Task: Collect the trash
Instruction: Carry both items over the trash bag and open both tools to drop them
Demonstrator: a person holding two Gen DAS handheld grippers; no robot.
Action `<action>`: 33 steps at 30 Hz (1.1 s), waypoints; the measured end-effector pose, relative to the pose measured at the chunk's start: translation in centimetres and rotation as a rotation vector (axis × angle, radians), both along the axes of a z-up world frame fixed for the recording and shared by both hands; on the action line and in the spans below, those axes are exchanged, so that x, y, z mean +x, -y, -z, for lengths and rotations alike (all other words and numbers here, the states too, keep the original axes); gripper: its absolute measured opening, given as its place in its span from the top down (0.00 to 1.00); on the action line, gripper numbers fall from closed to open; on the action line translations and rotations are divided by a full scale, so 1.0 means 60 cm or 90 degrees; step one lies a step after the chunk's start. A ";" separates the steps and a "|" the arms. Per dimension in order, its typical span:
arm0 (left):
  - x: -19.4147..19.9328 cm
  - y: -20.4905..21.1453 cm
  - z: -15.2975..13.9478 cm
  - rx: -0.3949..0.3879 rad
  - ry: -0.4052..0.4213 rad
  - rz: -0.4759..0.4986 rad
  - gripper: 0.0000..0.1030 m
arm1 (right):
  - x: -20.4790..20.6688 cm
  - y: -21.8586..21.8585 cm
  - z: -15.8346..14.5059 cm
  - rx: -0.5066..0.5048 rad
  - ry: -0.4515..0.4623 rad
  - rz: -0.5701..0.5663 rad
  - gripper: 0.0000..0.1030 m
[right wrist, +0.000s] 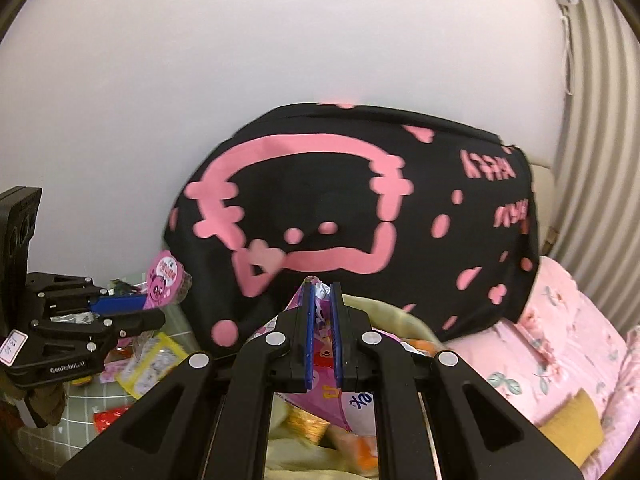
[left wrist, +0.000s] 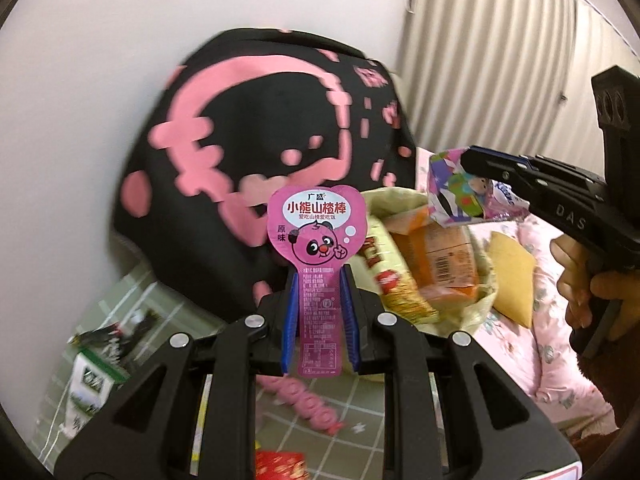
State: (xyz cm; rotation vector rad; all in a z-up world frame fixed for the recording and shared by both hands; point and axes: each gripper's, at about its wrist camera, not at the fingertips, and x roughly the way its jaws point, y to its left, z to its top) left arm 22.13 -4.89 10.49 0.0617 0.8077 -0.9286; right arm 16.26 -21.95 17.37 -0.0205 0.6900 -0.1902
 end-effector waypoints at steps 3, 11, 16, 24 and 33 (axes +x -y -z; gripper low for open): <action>-0.006 0.028 0.000 -0.013 -0.011 0.029 0.81 | -0.012 0.022 -0.007 -0.005 0.001 0.018 0.92; -0.014 0.113 0.030 -0.019 -0.066 0.097 0.81 | -0.034 0.068 -0.008 -0.010 -0.002 0.052 0.92; -0.017 0.162 0.058 0.000 -0.099 0.120 0.82 | -0.044 0.094 -0.006 -0.006 -0.003 0.069 0.92; -0.010 0.199 0.080 -0.003 -0.122 0.125 0.76 | -0.056 0.125 0.002 0.001 -0.008 0.087 0.92; 0.009 0.145 0.078 -0.013 -0.129 0.038 0.49 | -0.042 0.125 0.021 0.034 -0.009 0.067 0.92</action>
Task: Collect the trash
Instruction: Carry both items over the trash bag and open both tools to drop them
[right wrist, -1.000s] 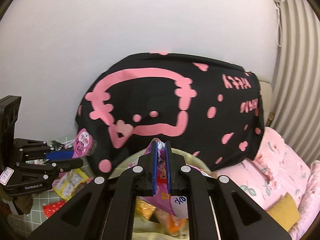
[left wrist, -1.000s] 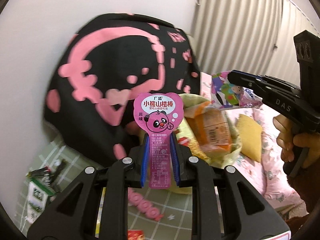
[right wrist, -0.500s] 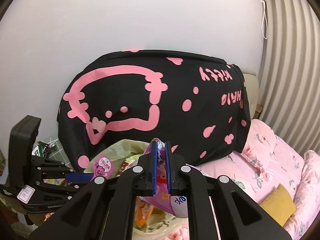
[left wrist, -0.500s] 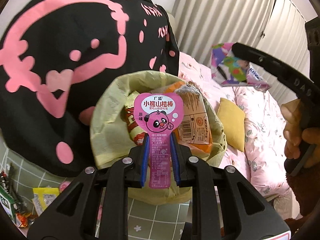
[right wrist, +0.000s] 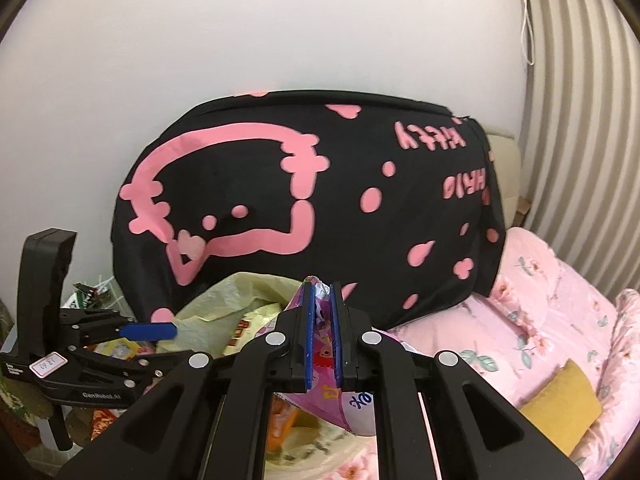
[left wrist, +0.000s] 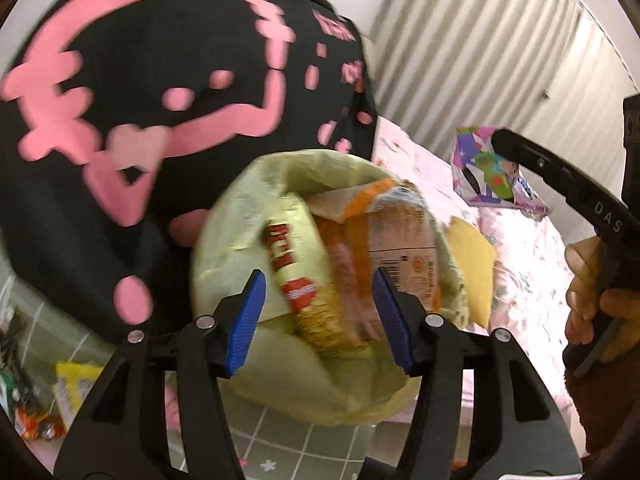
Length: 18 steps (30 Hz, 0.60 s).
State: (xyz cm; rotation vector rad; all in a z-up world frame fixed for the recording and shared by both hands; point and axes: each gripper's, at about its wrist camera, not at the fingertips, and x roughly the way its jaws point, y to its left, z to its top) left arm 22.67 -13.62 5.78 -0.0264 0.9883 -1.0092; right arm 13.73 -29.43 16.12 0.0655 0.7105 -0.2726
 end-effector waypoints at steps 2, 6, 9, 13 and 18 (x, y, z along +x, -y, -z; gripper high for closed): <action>0.004 -0.023 0.001 0.013 0.005 -0.036 0.49 | 0.008 -0.010 0.010 0.011 -0.002 -0.010 0.92; 0.004 -0.079 0.011 0.045 0.011 -0.096 0.49 | 0.030 -0.034 0.034 0.033 -0.011 -0.036 0.92; 0.003 -0.114 0.022 0.056 0.000 -0.119 0.49 | 0.048 -0.052 0.053 0.040 -0.020 -0.053 0.92; -0.002 -0.145 0.031 0.061 -0.014 -0.142 0.49 | 0.067 -0.064 0.073 0.036 -0.035 -0.061 0.92; -0.013 -0.164 0.033 0.062 -0.011 -0.152 0.49 | 0.075 -0.070 0.090 0.027 -0.047 -0.061 0.91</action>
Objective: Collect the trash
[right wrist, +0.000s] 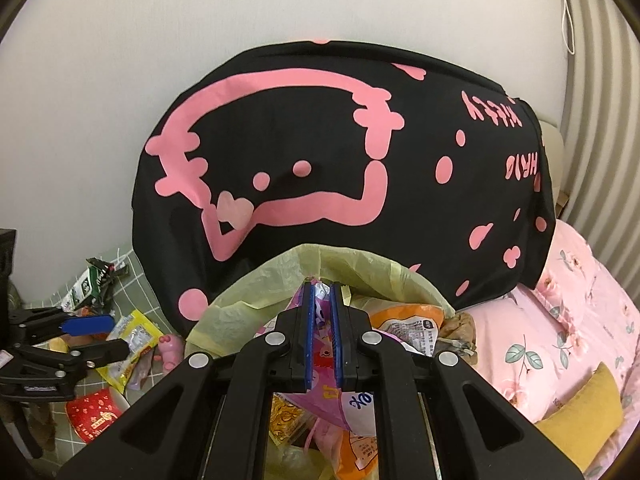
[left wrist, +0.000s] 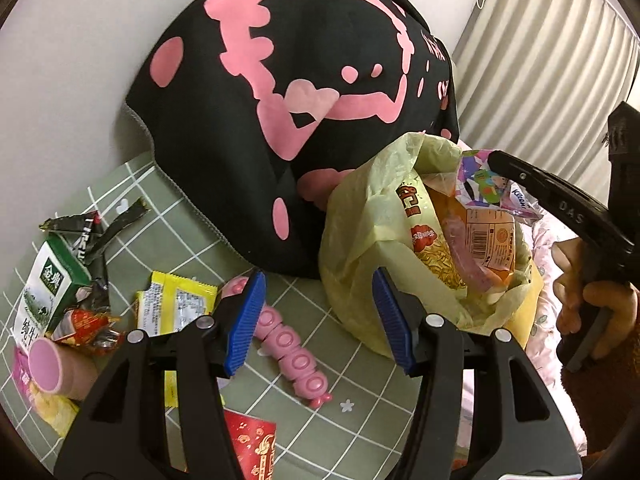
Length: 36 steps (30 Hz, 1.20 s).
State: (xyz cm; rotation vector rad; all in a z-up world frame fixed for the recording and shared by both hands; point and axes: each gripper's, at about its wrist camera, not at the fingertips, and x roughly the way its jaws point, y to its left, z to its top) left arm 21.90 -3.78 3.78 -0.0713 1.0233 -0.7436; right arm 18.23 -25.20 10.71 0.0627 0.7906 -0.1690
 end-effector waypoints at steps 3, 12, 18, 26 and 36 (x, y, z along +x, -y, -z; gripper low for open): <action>-0.004 -0.004 -0.003 -0.003 0.004 0.001 0.48 | -0.002 -0.001 0.005 -0.007 -0.003 0.002 0.91; -0.011 -0.002 -0.008 -0.009 0.009 0.010 0.48 | -0.016 0.006 0.007 -0.020 0.007 0.026 0.71; -0.016 -0.018 -0.002 -0.005 0.007 -0.001 0.47 | -0.026 0.005 0.008 -0.020 0.008 0.036 0.69; -0.004 -0.116 0.000 0.013 0.029 -0.087 0.47 | -0.019 -0.042 0.006 -0.004 0.013 0.000 0.69; 0.006 -0.294 0.018 0.056 0.034 -0.260 0.47 | -0.010 -0.166 0.028 0.034 -0.006 -0.125 0.69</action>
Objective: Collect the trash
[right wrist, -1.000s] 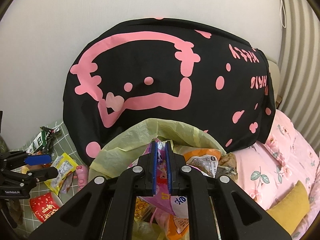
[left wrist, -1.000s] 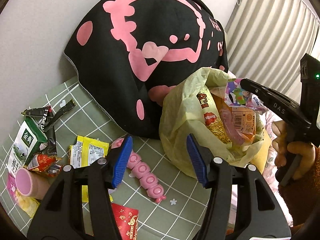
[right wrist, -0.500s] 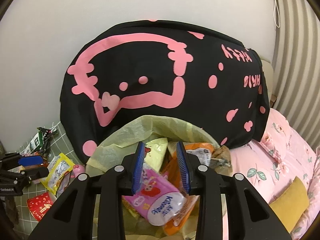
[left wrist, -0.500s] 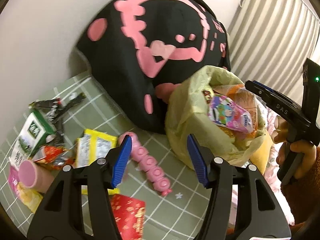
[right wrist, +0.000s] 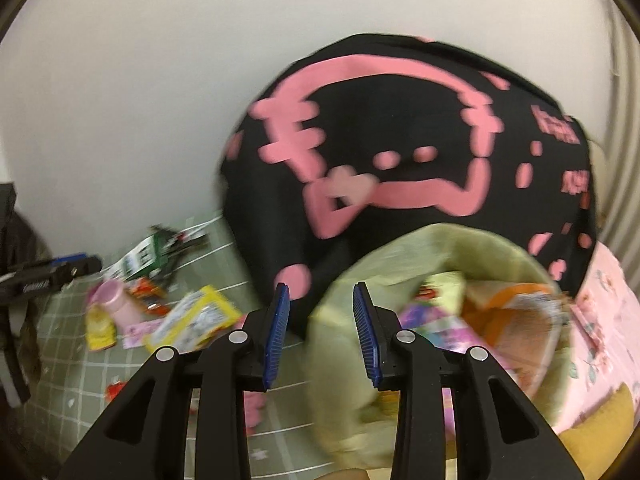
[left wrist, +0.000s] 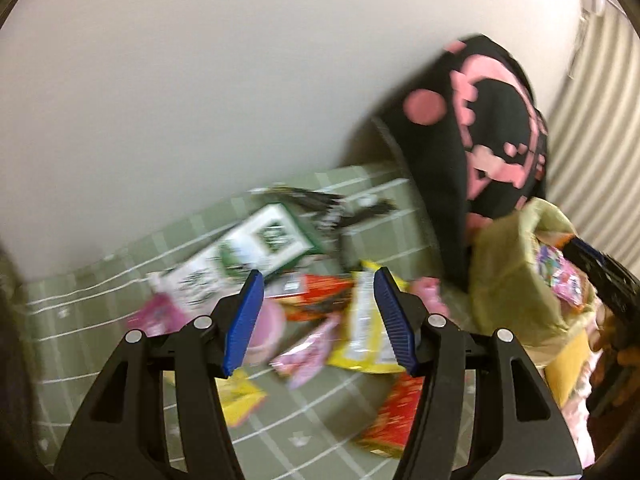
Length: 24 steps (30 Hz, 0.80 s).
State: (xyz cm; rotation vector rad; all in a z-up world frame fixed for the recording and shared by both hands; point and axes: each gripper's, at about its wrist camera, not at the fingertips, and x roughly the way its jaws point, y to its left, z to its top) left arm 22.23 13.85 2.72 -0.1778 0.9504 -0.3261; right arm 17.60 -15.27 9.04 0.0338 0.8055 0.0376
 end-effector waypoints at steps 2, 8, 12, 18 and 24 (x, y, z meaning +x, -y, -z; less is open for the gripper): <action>-0.005 -0.033 0.007 0.010 -0.004 -0.029 0.47 | -0.001 -0.023 0.007 0.012 -0.012 -0.029 0.69; -0.027 -0.122 0.040 0.018 -0.036 -0.117 0.47 | -0.021 -0.101 0.039 0.044 -0.059 -0.143 0.69; -0.047 -0.154 0.062 0.019 -0.052 -0.140 0.47 | -0.035 -0.144 0.062 0.052 -0.088 -0.189 0.69; -0.050 -0.168 0.100 -0.004 -0.074 -0.161 0.47 | -0.059 -0.190 0.085 0.080 -0.121 -0.195 0.69; -0.052 -0.159 0.126 0.007 -0.095 -0.155 0.47 | -0.098 -0.236 0.109 0.069 -0.158 -0.197 0.69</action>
